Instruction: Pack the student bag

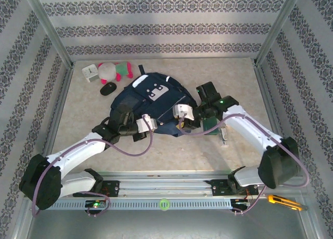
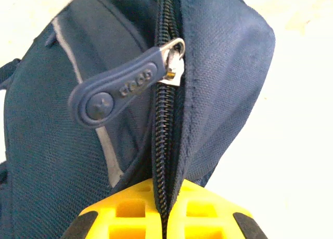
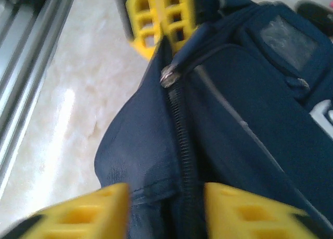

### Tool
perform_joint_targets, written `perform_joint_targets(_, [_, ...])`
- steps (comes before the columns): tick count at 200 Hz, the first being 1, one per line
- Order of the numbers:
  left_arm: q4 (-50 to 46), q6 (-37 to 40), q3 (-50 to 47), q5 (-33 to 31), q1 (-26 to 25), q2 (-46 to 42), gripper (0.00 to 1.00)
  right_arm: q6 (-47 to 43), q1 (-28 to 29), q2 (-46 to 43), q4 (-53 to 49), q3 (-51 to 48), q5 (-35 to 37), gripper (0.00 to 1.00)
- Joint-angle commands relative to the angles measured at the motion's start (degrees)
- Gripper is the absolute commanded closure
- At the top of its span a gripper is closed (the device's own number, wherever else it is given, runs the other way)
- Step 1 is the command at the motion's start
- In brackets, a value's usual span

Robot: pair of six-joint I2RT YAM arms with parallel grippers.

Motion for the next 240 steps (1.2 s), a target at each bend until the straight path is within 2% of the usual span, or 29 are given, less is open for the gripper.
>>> perform_joint_targets(1, [7.8,-1.9,-2.3,1.8,0.4,-1.9,1.00,30.5,2.0,-3.8,3.1,1.5,5.0,0.41])
perform_joint_targets(13, [10.1,-2.1,-3.1,1.7,0.4,-1.8,1.00,42.3,4.4,-4.9,1.6,2.1,8.0,0.37])
perform_joint_targets(26, [11.5,-2.3,-3.4,2.1,0.4,-1.2,1.00,50.9,9.9,-6.4,2.5,1.3,14.3,0.36])
perform_joint_targets(49, [12.7,-3.5,-2.8,3.5,0.3,0.1,1.00,58.4,19.8,-6.1,5.2,1.0,29.4,0.33])
perform_joint_targets(62, [14.4,-4.8,-2.8,4.5,0.4,0.6,1.00,62.3,21.7,-4.4,6.6,1.1,36.0,0.33])
perform_joint_targets(77, [16.0,-6.4,-2.9,5.6,0.4,0.8,1.00,65.8,21.9,-2.6,9.0,0.9,40.2,0.32])
perform_joint_targets(99, [17.0,-8.5,-2.6,7.4,0.4,0.7,1.00,67.5,22.2,-1.0,14.2,-0.1,44.3,0.32])
perform_joint_targets(121, [19.0,-10.7,-2.7,8.2,0.4,0.2,1.00,67.8,22.2,1.3,18.5,-0.6,45.2,0.33])
perform_joint_targets(155, [20.4,-12.4,-2.7,8.2,0.3,-0.1,1.00,68.0,22.6,4.1,20.3,0.2,43.9,0.35])
perform_joint_targets(178, [21.9,-13.4,-2.8,7.3,0.4,0.1,1.00,69.6,23.6,3.9,20.4,-0.4,46.6,0.37])
perform_joint_targets(204, [22.8,-14.2,-2.9,6.3,0.4,0.5,1.00,74.4,24.4,2.2,17.9,-2.3,54.3,0.51])
perform_joint_targets(240, [21.8,-13.6,-2.8,4.5,0.4,0.5,1.00,79.0,24.8,-3.8,20.7,-7.3,52.6,0.73])
